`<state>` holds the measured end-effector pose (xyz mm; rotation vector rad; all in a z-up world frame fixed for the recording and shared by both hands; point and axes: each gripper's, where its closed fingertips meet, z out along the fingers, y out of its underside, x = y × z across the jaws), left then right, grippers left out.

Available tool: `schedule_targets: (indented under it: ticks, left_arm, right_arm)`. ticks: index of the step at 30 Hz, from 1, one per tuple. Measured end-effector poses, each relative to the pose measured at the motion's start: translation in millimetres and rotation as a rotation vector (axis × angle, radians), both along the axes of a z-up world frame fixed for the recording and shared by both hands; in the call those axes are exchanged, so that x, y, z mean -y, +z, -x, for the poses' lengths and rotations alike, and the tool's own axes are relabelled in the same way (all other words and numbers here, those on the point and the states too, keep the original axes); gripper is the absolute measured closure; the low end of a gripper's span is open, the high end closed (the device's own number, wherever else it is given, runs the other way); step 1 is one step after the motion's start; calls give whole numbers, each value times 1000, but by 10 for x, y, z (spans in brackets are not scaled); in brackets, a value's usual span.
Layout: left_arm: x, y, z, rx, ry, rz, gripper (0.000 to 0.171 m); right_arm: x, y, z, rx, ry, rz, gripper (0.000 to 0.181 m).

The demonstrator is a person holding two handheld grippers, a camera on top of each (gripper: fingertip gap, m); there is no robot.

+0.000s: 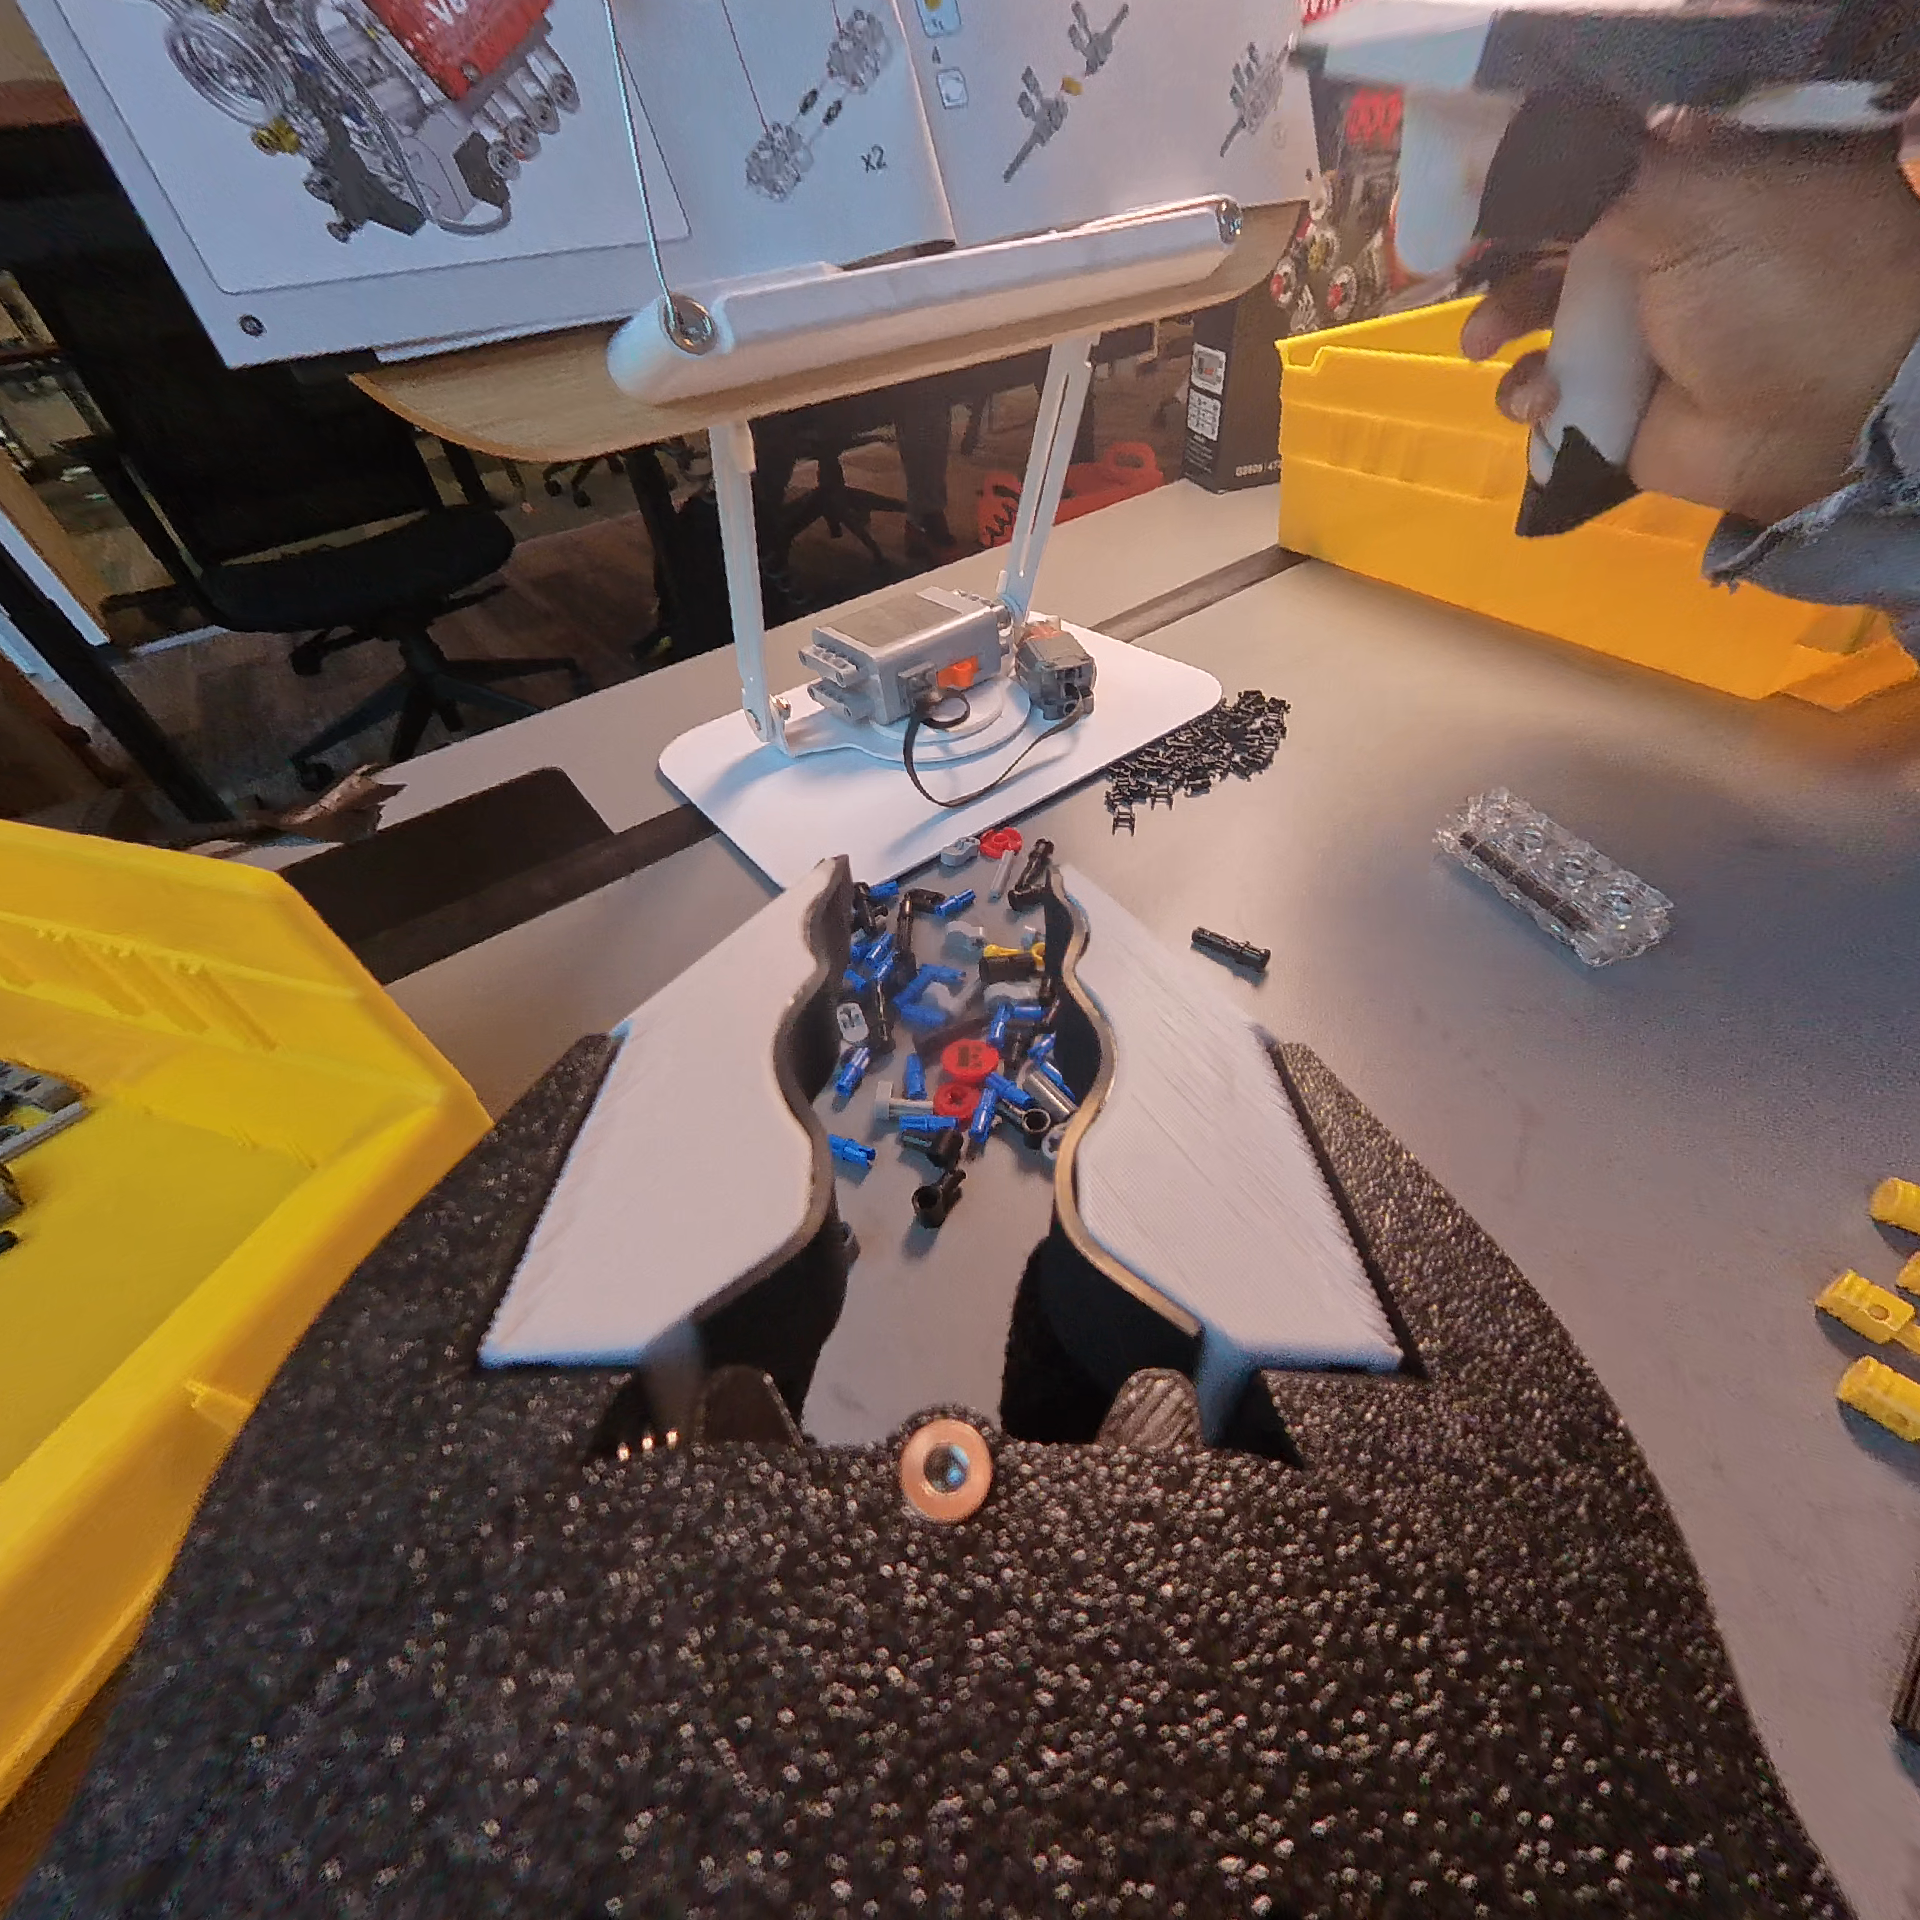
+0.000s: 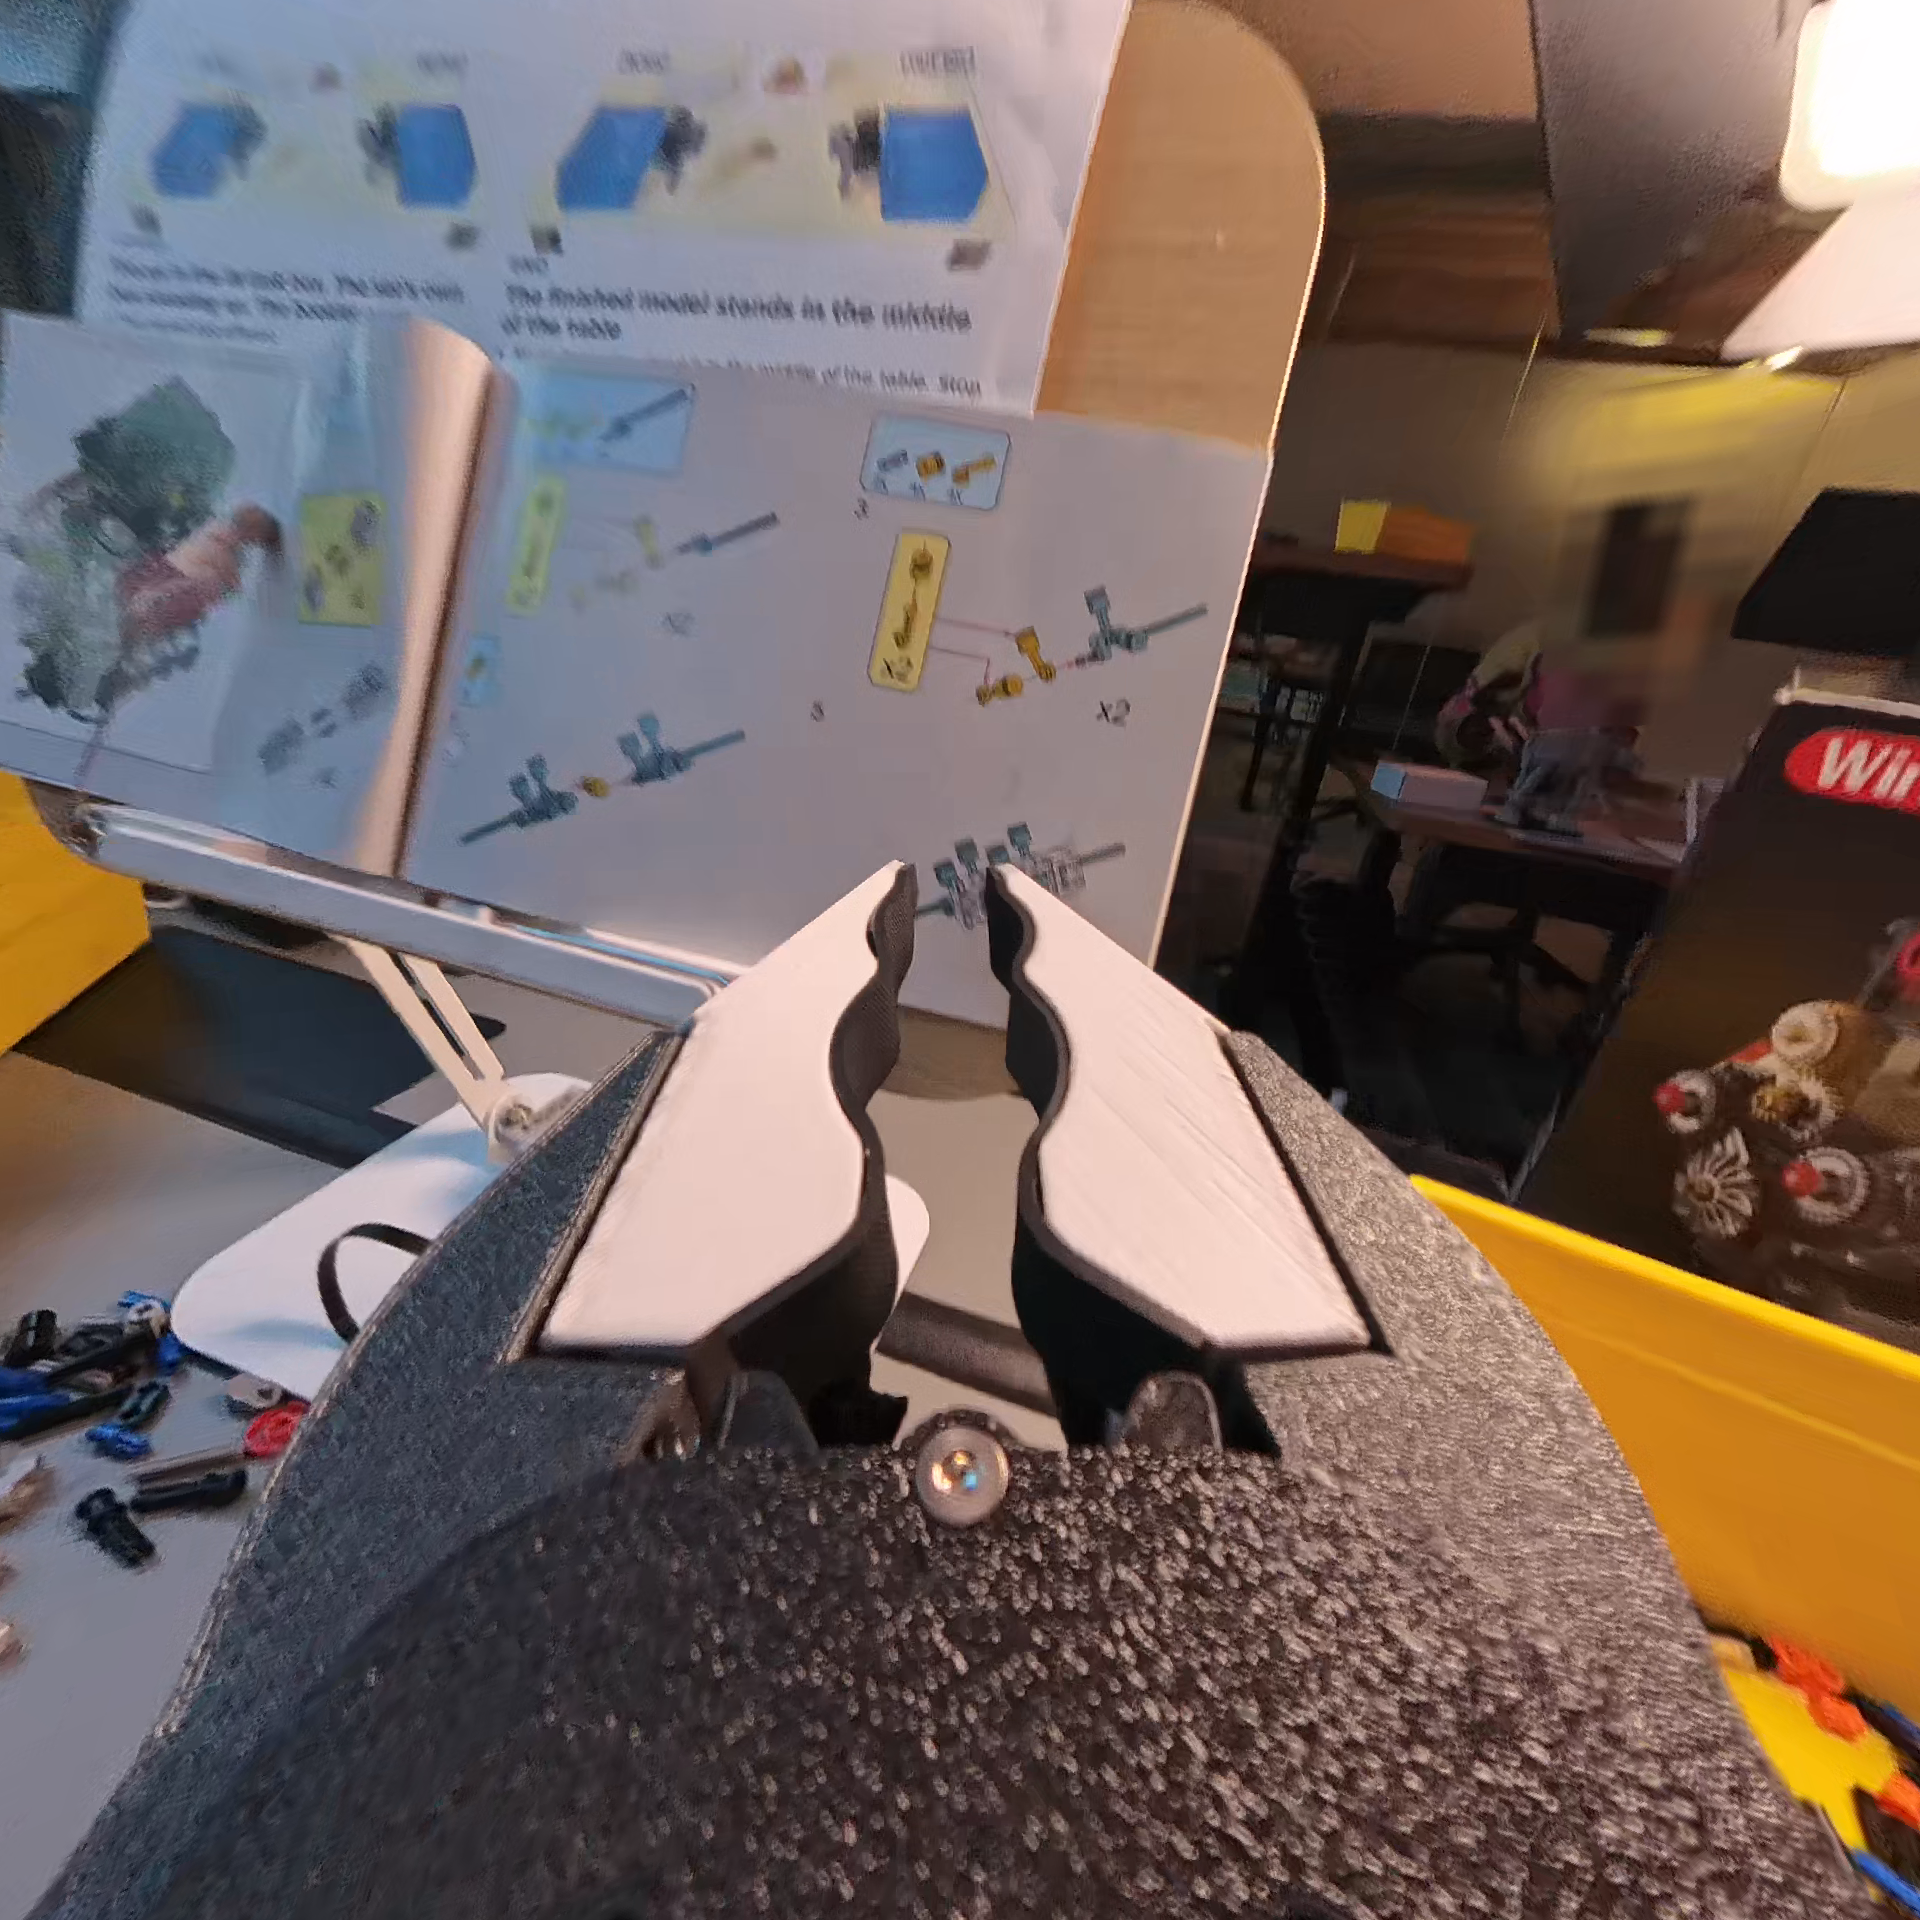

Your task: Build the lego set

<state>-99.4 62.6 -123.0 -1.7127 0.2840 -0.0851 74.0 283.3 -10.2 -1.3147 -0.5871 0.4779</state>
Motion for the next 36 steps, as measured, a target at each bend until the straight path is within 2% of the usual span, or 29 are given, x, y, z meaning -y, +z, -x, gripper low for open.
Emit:
schedule_targets:
  ticks: [3,5,7,9,11,12,14,17,20,22,24,27,31,33,36]
  left_arm:
    - [28,-55,-89,6,-86,56,135]
    - [76,-130,-161,-9,-161,120,133]
    - [164,-188,-244,-34,-251,178,132]
    - [345,-357,-344,-48,-372,340,125]
    - [574,-568,-387,-74,-465,513,117]
    - [660,-671,-376,-111,-484,573,118]
    - [746,-854,-331,-228,-492,637,145]
    - [719,-784,-350,-267,-496,603,148]
    - [711,-515,-488,-248,-541,474,148]
    - [744,-349,-639,-231,-587,405,147]
    - [810,-286,-795,-236,-644,375,147]
    - [910,-225,-1068,-223,-743,321,148]
    - [1043,-126,-1410,-204,-853,254,148]
    - [1086,-124,-1535,-214,-880,241,148]
    - [1155,-167,-1644,-237,-908,251,148]
  right_arm:
    - [357,374,127,-31,93,-145,166]
    - [636,496,322,13,199,-200,165]
    - [935,478,576,85,353,-199,161]
    - [1169,419,754,139,459,-182,158]
    - [1321,393,849,178,504,-191,158]
    - [1400,386,885,197,531,-194,158]
    - [1599,365,953,242,613,-186,159]
    - [1971,316,1002,321,740,-186,160]
    - [2251,223,981,420,785,-213,159]
    - [2470,3,927,523,873,-170,158]
    - [2661,-265,813,595,947,-116,156]
    - [2937,-761,532,671,1042,29,141]
    - [3107,-1191,198,705,1025,120,138]
    - [3181,-1250,86,691,1027,131,154]
    - [3271,-1309,-34,702,1045,146,156]
